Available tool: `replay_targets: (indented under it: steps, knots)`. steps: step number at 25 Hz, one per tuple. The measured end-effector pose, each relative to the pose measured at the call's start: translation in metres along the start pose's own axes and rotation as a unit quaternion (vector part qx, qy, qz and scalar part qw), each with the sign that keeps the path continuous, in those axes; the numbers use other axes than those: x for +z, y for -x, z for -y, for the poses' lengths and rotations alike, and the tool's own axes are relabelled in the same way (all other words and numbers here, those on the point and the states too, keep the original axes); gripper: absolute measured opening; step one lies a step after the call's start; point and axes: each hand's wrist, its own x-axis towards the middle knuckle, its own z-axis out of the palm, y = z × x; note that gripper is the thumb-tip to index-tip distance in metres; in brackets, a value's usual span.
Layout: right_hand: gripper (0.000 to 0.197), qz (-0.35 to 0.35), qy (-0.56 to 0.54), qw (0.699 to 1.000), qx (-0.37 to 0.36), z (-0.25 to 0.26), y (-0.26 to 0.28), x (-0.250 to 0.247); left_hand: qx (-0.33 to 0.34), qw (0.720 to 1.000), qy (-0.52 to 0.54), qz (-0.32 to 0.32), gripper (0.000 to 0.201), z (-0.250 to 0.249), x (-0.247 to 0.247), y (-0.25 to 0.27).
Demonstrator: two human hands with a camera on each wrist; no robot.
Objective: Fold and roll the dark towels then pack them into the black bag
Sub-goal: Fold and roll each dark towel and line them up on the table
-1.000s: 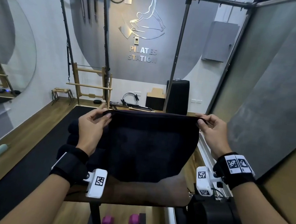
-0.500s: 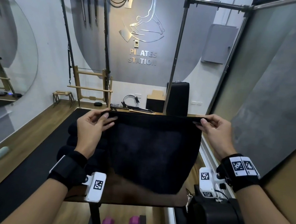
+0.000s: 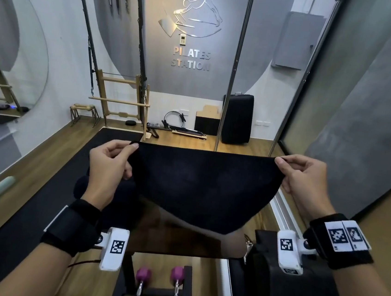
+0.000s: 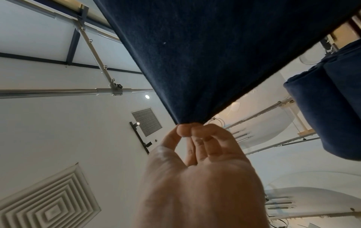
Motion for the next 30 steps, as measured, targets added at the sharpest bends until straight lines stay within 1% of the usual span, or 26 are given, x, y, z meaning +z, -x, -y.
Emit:
replay_targets:
  steps: [2,4,7,10,12,16,19,21,23,24,25,26,28,30]
  knots:
    - [0.015,-0.007,-0.019,1.000,-0.003,0.000,-0.005,0.001,0.013,1.000,0.003,-0.009,0.006,-0.002,0.000,-0.003]
    - [0.016,-0.012,-0.026,1.000,-0.006,-0.003,-0.012,0.006,0.006,1.000,0.008,-0.019,0.004,0.000,0.005,-0.008]
    - [0.017,0.002,-0.004,1.000,0.001,-0.012,-0.024,0.019,-0.046,0.999,0.019,-0.020,0.007,0.010,0.016,-0.018]
    - [0.013,0.021,-0.020,0.998,0.051,-0.021,-0.037,0.036,-0.093,0.994,0.063,-0.012,0.005,0.021,0.030,-0.029]
    - [0.011,0.019,-0.042,0.997,0.063,-0.023,-0.049,0.045,-0.091,0.993,0.078,-0.013,0.006,0.026,0.040,-0.041]
    - [0.009,0.008,-0.104,0.994,0.035,-0.022,-0.066,0.051,-0.056,0.994,0.096,-0.014,0.009,0.029,0.045,-0.068]
    - [0.016,0.020,-0.133,0.990,0.041,-0.042,-0.060,0.049,-0.070,0.994,0.088,-0.011,0.010,0.056,0.034,-0.067]
    - [0.019,0.037,-0.126,0.989,0.067,-0.069,-0.044,0.051,-0.118,0.991,0.066,-0.006,0.017,0.087,0.025,-0.050]
    - [0.022,0.050,-0.088,0.989,0.110,-0.105,-0.019,0.056,-0.193,0.981,0.032,0.004,0.022,0.122,0.018,-0.026]
    - [0.023,0.055,-0.063,0.987,0.135,-0.123,-0.005,0.059,-0.226,0.974,0.001,0.013,0.025,0.138,0.015,-0.012]
    - [0.024,0.058,-0.041,0.984,0.162,-0.141,0.010,0.061,-0.245,0.968,-0.054,0.031,0.028,0.154,0.012,0.003]
    - [0.025,0.062,-0.022,0.980,0.189,-0.158,0.026,0.063,-0.248,0.958,-0.131,0.061,0.030,0.169,0.009,0.017]
    - [0.029,0.074,0.037,0.969,0.234,-0.185,0.057,0.064,-0.232,0.923,-0.276,0.131,0.035,0.187,0.002,0.044]
    - [0.031,0.097,0.099,0.952,0.275,-0.202,0.081,0.060,-0.225,0.886,-0.364,0.181,0.041,0.193,-0.002,0.064]
